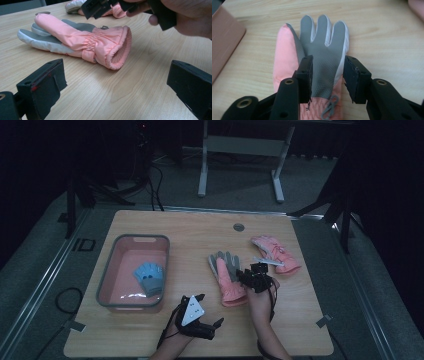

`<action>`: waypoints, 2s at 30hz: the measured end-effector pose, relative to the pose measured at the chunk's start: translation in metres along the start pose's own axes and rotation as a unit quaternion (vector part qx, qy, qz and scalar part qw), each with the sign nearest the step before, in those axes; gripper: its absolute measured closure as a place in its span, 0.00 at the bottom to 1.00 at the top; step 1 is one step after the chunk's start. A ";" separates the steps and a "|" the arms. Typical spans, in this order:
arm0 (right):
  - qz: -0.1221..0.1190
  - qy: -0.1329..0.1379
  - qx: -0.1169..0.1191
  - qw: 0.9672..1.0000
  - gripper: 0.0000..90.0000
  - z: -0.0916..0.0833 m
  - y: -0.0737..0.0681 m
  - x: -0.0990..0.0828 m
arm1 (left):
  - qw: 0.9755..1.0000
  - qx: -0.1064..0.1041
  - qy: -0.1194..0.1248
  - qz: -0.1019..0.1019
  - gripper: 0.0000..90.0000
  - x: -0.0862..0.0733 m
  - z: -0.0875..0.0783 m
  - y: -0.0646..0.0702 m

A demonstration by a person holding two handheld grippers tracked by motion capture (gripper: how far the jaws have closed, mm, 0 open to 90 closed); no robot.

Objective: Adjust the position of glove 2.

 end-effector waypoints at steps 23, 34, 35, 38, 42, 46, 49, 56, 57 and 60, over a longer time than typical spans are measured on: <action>-0.215 0.022 -0.003 0.976 0.72 -0.068 0.096 0.059 | 1.000 -0.009 0.009 -0.002 0.02 0.000 -0.002 0.000; -0.209 0.012 -0.012 0.978 0.67 -0.050 0.156 0.082 | 1.000 -0.011 0.007 -0.007 0.02 -0.002 -0.002 -0.001; -0.206 0.013 -0.013 0.978 0.67 -0.048 0.160 0.085 | 1.000 -0.010 0.006 -0.008 0.02 -0.002 -0.002 -0.001; -0.190 0.011 -0.008 0.982 0.66 -0.040 0.170 0.091 | 1.000 -0.011 0.006 -0.009 0.02 -0.002 -0.002 -0.002; -0.168 0.007 0.012 0.986 0.62 -0.024 0.179 0.094 | 1.000 -0.015 0.006 -0.010 0.02 -0.003 -0.003 -0.003; -0.164 -0.014 0.022 0.986 0.62 -0.007 0.187 0.088 | 1.000 -0.018 0.005 -0.011 0.02 -0.004 -0.004 -0.003; -0.156 -0.038 0.041 0.986 0.60 0.004 0.194 0.079 | 1.000 -0.021 0.005 -0.011 0.02 -0.004 -0.004 -0.003; -0.162 -0.071 0.027 0.984 0.71 0.022 0.194 0.068 | 1.000 -0.020 0.004 -0.011 0.02 -0.004 -0.004 -0.004; -0.163 -0.072 0.029 0.984 0.79 0.022 0.193 0.068 | 1.000 -0.020 0.004 -0.010 0.02 -0.004 -0.004 -0.003; -0.160 -0.078 0.015 0.984 0.92 0.022 0.189 0.068 | 1.000 -0.019 0.004 -0.009 0.02 -0.004 -0.004 -0.003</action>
Point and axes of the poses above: each handheld gripper's, and its own axes: z roughly forward along the jaws, x roughly out of its top, y roughly to its right, the point moved 1 cm from there along z, roughly forward along the jaws, and after that the axes turned 6 degrees about x, right-handed, at the moved point
